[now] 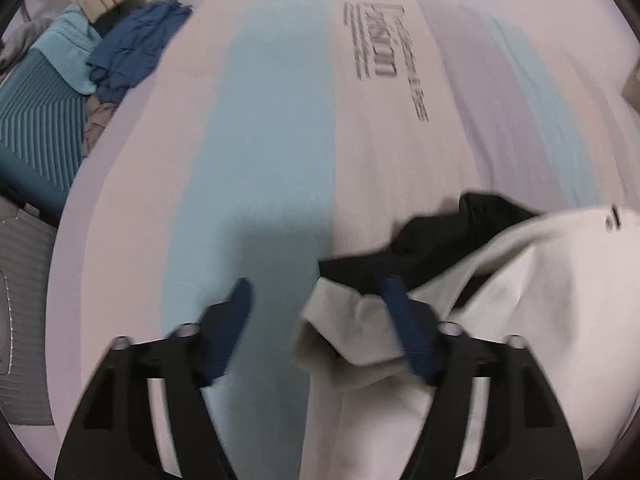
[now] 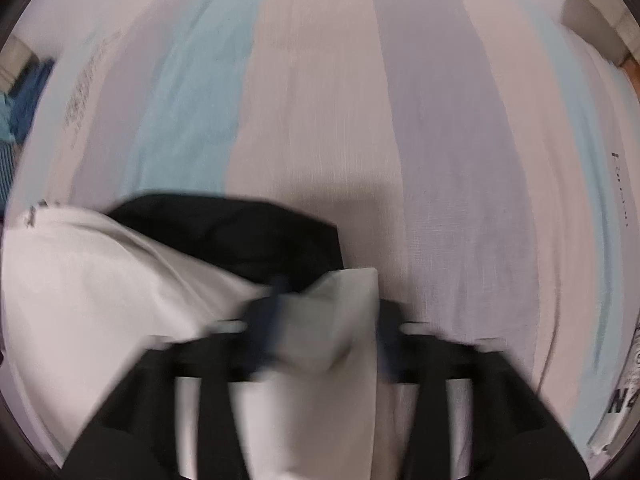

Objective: Fold large clothes
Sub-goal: 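Open both grippers to release the folded hem onto the jacket, then close both grippers on the folded white jacket bundle and lift it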

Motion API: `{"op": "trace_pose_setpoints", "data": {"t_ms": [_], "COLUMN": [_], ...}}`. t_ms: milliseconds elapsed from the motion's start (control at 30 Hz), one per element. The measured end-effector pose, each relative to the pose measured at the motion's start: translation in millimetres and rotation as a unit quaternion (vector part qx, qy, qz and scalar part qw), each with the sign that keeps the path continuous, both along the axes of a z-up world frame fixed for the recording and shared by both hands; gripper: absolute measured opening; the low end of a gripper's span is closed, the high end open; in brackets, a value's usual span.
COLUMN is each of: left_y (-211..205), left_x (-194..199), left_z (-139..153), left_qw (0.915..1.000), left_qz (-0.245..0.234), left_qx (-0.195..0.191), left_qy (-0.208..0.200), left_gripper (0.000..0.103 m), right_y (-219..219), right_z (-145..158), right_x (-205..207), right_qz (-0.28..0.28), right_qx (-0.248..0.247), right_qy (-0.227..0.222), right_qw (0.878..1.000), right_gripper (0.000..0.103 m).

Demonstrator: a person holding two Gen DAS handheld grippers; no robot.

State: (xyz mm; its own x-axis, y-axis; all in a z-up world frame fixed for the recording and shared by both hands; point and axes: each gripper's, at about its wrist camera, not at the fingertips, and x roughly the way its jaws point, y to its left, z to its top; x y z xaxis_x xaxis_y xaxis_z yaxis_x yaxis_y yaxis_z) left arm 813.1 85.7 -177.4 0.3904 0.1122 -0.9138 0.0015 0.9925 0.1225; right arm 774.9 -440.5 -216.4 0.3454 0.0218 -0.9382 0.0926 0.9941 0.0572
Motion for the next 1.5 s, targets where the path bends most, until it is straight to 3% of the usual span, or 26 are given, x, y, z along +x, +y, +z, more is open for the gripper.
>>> {"op": "trace_pose_setpoints", "data": {"t_ms": [167, 267, 500, 700, 833, 1000, 1300, 1500], "left_y": [-14.2, -31.0, -76.1, -115.8, -152.0, -186.6, -188.5, -184.6], "left_x": [-1.0, -8.2, -36.3, -74.1, -100.8, -114.4, -104.3, -100.5], "left_z": [25.3, 40.5, 59.7, 61.8, 50.3, 19.5, -37.5, -55.1], "left_qw": [0.9995, 0.9987, 0.9957, 0.9944, 0.9927, 0.9942, 0.9947, 0.9941], "left_qz": [-0.022, -0.040, -0.088, -0.094, -0.091, -0.080, -0.062, -0.068], "left_qx": [0.003, 0.002, -0.006, -0.049, -0.078, -0.066, -0.037, -0.033], "left_qy": [-0.021, -0.031, -0.028, -0.003, 0.011, 0.032, 0.073, 0.077], "left_gripper": [0.082, 0.096, 0.097, 0.097, 0.097, 0.096, 0.097, 0.098], "right_y": [-8.9, -0.5, 22.4, 26.3, 25.2, 10.9, -8.0, -7.4], "right_z": [25.7, 36.7, 47.5, 43.1, 27.8, 11.7, -24.0, -45.3], "right_x": [-5.1, -13.7, -44.9, -78.0, -109.2, -129.5, -132.0, -129.1], "right_qz": [-0.006, 0.009, 0.046, 0.060, 0.068, 0.062, 0.050, 0.060], "right_qx": [0.004, -0.006, -0.024, -0.016, -0.015, 0.012, 0.126, 0.173], "right_qy": [-0.026, -0.038, -0.046, -0.030, -0.008, 0.014, 0.058, 0.086], "right_qw": [1.000, 0.999, 0.998, 0.998, 0.998, 0.998, 0.989, 0.979], "right_gripper": [0.078, 0.082, 0.086, 0.088, 0.088, 0.088, 0.088, 0.088]}}
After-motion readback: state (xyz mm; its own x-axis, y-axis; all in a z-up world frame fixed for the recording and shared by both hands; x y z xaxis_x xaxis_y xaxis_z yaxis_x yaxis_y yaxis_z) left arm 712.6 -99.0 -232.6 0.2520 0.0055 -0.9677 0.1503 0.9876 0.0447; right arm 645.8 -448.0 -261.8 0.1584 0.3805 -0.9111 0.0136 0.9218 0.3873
